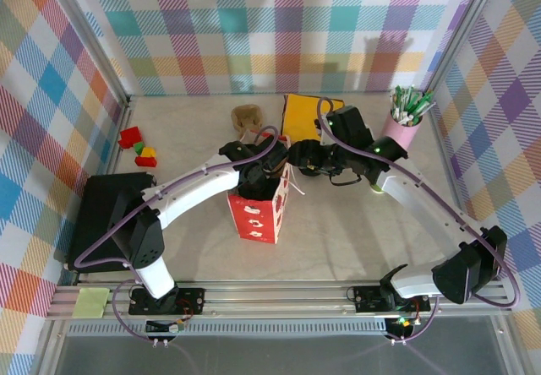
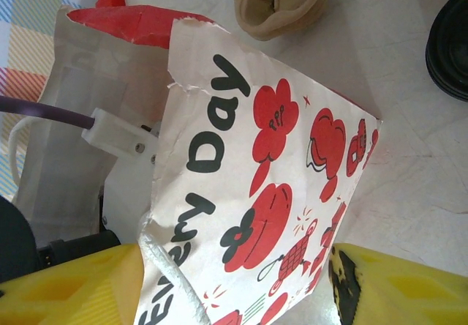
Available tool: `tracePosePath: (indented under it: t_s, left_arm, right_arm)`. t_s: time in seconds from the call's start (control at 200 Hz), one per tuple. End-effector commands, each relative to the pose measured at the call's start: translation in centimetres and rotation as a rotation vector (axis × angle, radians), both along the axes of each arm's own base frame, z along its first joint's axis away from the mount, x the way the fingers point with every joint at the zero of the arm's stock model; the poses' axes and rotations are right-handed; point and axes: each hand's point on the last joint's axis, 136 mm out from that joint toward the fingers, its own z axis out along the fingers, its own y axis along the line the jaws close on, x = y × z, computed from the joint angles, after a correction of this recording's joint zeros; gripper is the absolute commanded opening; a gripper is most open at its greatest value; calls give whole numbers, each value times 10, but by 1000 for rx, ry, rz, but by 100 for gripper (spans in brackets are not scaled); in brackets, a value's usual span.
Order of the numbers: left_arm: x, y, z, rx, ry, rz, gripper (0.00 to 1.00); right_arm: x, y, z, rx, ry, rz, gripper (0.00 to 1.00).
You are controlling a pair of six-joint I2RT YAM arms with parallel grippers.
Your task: Pack the takeout coffee
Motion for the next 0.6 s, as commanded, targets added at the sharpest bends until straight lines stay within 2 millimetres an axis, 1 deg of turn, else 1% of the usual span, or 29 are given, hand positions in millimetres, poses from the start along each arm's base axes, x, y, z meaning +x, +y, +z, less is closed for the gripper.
tracePosePath:
  t_s: [0.0, 0.11, 0.225, 0.335, 0.495, 0.595]
  left_arm:
    - [0, 0, -14, -1, 36, 18, 0]
    - [0, 2, -22, 5, 45, 26, 0]
    - [-1, 5, -31, 19, 56, 31, 0]
    - [-4, 5, -40, 18, 75, 29, 0]
    - [-8, 8, -54, 29, 102, 31, 0]
    - [-10, 9, -63, 42, 120, 29, 0]
  right_arm:
    - [2, 3, -2, 16, 3, 5, 68]
    - [1, 3, -4, 13, 4, 9, 67]
    - [-1, 3, -5, 14, 7, 18, 61]
    - [-3, 1, -7, 11, 7, 19, 58]
    - [-7, -1, -8, 5, 9, 21, 55]
    - [-9, -3, -4, 7, 0, 21, 55]
